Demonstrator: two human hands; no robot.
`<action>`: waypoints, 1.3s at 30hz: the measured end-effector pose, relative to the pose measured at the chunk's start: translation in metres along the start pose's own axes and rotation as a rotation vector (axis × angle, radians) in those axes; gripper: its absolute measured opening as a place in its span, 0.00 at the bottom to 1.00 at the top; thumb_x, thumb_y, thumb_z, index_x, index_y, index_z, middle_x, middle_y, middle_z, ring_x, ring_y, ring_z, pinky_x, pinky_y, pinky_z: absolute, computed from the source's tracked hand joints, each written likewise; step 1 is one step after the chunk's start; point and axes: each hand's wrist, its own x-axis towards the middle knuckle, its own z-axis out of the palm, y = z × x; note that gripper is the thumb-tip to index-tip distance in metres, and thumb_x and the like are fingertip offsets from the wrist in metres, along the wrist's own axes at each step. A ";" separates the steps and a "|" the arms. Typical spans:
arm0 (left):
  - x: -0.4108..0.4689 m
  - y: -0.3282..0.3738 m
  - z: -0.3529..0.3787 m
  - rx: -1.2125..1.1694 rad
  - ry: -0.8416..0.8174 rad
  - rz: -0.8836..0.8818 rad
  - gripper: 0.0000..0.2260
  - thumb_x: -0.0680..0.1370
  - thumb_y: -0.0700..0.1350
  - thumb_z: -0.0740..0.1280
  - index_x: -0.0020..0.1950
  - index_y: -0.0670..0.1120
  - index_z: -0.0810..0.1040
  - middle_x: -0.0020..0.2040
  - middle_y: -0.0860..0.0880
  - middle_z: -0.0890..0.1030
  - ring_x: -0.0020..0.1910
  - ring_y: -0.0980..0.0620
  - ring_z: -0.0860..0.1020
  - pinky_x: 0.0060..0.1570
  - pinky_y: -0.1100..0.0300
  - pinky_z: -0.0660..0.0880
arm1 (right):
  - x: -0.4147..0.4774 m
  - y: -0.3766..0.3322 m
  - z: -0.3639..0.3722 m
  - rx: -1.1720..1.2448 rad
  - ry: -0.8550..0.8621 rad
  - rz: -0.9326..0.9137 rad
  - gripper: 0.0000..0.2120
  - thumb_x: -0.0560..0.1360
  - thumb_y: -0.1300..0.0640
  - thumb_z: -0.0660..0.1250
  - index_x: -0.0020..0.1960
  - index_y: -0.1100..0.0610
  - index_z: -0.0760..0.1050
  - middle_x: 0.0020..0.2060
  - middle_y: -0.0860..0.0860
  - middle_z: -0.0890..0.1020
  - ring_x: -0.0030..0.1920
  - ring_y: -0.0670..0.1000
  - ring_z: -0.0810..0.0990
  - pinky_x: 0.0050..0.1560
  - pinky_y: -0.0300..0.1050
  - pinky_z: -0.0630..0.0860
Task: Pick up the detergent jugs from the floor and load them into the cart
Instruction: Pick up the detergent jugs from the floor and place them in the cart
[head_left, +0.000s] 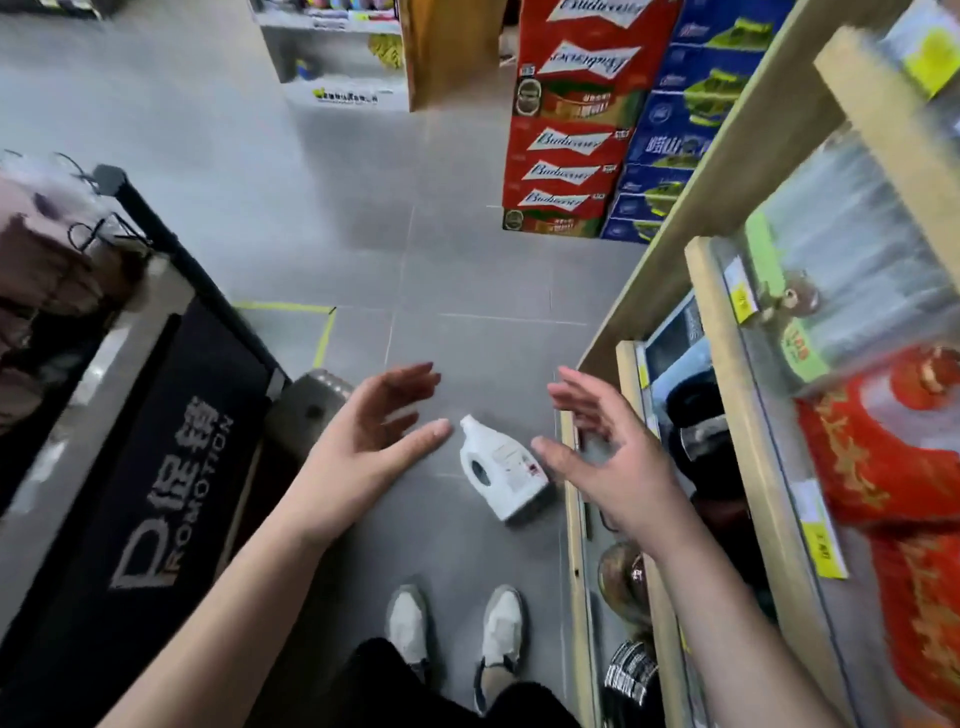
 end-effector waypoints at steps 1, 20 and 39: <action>0.017 -0.010 0.002 -0.002 0.000 -0.013 0.28 0.72 0.51 0.78 0.71 0.48 0.76 0.68 0.52 0.82 0.70 0.57 0.78 0.71 0.60 0.74 | 0.013 0.010 0.000 -0.009 0.005 0.010 0.32 0.73 0.51 0.80 0.73 0.40 0.72 0.66 0.41 0.81 0.70 0.46 0.78 0.71 0.46 0.72; 0.221 -0.534 0.067 0.044 0.205 -0.323 0.33 0.72 0.55 0.81 0.74 0.53 0.72 0.67 0.55 0.80 0.67 0.59 0.79 0.67 0.57 0.77 | 0.201 0.519 0.114 -0.132 -0.140 0.252 0.32 0.72 0.53 0.81 0.72 0.45 0.73 0.63 0.46 0.82 0.62 0.42 0.81 0.58 0.30 0.73; 0.235 -0.775 0.140 0.130 0.299 -0.695 0.46 0.71 0.58 0.78 0.82 0.51 0.56 0.76 0.44 0.70 0.75 0.41 0.71 0.74 0.43 0.70 | 0.236 0.739 0.155 -0.453 -0.256 0.618 0.40 0.68 0.43 0.83 0.74 0.50 0.70 0.62 0.47 0.80 0.60 0.49 0.80 0.60 0.41 0.73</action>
